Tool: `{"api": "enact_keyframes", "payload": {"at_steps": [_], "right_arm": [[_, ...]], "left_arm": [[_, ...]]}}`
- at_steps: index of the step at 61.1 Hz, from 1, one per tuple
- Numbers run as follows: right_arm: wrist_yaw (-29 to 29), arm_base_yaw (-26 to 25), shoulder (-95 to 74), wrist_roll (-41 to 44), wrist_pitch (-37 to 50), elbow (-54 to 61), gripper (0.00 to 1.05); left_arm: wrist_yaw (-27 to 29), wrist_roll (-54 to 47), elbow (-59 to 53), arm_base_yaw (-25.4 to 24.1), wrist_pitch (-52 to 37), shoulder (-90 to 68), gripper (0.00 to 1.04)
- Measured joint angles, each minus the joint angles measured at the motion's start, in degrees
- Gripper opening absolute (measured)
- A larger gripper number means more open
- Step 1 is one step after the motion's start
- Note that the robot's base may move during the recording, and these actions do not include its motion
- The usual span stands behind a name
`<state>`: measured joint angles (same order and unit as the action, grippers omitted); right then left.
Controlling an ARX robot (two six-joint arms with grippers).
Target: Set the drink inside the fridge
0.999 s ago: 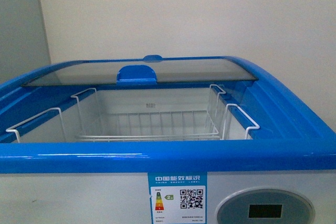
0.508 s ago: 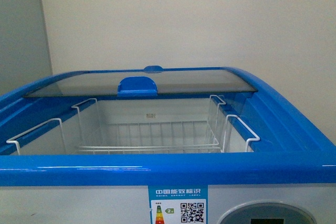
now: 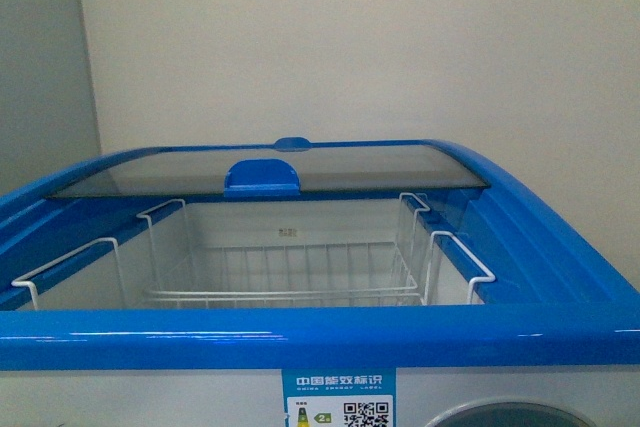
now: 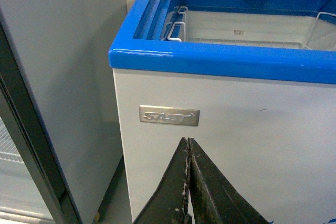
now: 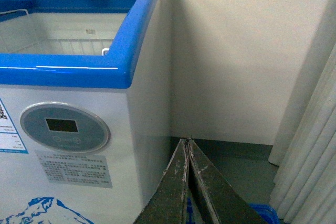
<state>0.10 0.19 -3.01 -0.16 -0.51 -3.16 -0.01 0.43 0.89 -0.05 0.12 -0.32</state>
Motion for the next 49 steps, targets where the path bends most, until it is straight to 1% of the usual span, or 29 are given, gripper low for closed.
{"api": "enact_keyframes", "payload": {"at_steps": [43, 48, 49], "right_arm": [[-0.1, -0.1, 2.7, 0.0, 0.4, 1.3, 0.03], [-0.1, -0.1, 2.7, 0.0, 0.4, 1.3, 0.22], [-0.1, -0.1, 2.7, 0.0, 0.4, 1.3, 0.22]], "left_arm": [[0.0, 0.0, 0.0, 0.0, 0.0, 0.0, 0.03], [0.0, 0.0, 0.0, 0.0, 0.0, 0.0, 0.20], [0.0, 0.0, 0.0, 0.0, 0.0, 0.0, 0.22]]}}
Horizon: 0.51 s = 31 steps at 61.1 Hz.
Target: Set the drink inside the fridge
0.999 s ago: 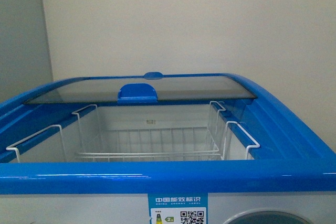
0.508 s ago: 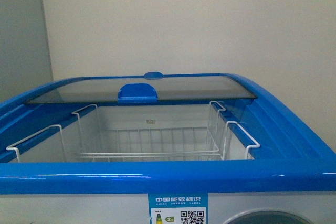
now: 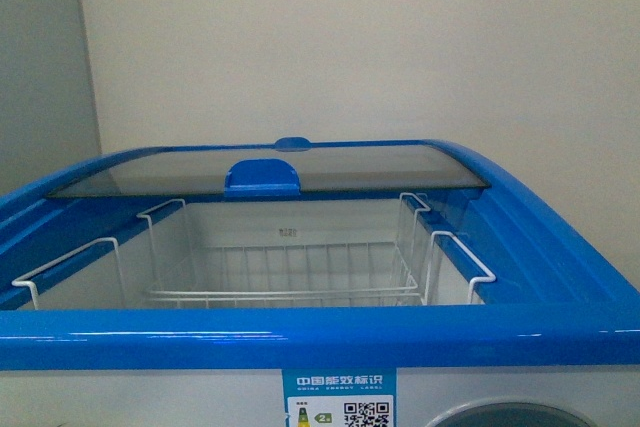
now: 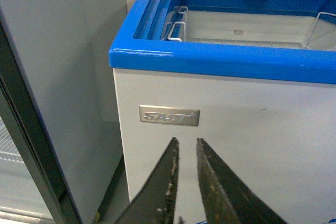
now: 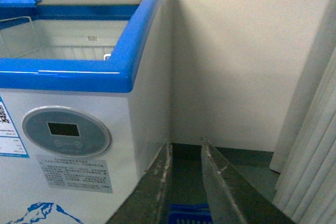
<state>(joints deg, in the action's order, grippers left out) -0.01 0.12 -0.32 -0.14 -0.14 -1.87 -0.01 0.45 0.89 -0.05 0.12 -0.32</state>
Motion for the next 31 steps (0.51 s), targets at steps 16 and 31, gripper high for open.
{"api": "enact_keyframes", "payload": {"at_steps": [16, 31], "right_arm": [[0.0, 0.0, 0.0, 0.0, 0.0, 0.0, 0.61], [0.0, 0.0, 0.0, 0.0, 0.0, 0.0, 0.99]], "left_arm": [[0.0, 0.0, 0.0, 0.0, 0.0, 0.0, 0.61], [0.0, -0.1, 0.0, 0.0, 0.0, 0.0, 0.98]]}}
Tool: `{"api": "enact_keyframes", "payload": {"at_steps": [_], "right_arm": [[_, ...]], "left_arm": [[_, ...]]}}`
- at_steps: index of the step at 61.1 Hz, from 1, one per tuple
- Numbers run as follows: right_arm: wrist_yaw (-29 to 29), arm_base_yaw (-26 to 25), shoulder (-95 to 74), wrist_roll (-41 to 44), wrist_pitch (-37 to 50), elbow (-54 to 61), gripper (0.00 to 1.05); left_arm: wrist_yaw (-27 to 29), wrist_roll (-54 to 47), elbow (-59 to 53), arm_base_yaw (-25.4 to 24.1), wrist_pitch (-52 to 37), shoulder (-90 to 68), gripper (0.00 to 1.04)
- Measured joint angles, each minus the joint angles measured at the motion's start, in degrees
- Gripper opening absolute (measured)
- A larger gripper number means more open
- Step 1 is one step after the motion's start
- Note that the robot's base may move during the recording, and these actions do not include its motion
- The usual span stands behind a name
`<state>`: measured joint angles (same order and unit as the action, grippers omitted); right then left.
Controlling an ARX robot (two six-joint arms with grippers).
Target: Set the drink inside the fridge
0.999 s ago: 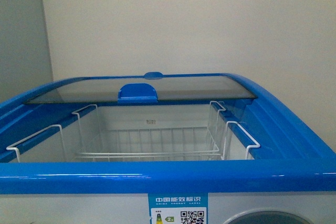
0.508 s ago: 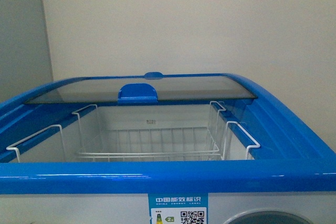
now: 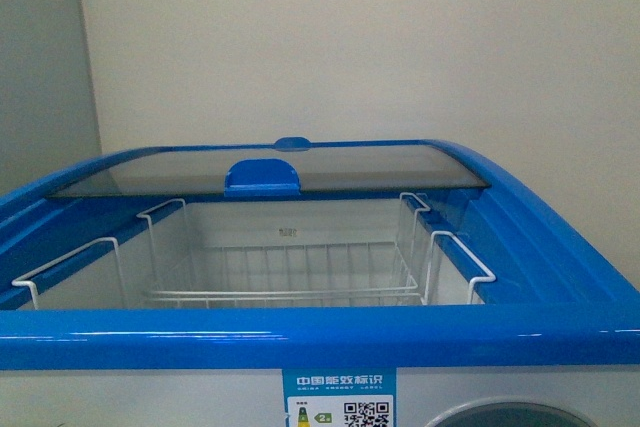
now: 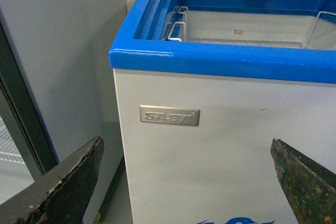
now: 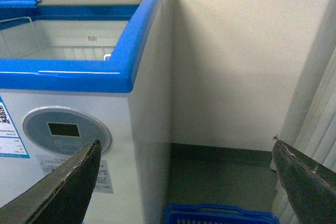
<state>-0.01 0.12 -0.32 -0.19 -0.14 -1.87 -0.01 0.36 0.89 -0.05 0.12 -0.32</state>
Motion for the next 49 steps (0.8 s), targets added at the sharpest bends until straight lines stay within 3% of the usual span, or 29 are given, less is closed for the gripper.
{"api": "enact_keyframes", "payload": {"at_steps": [49], "right_arm": [[0.0, 0.0, 0.0, 0.0, 0.0, 0.0, 0.98]], "left_arm": [[0.0, 0.0, 0.0, 0.0, 0.0, 0.0, 0.97]]}}
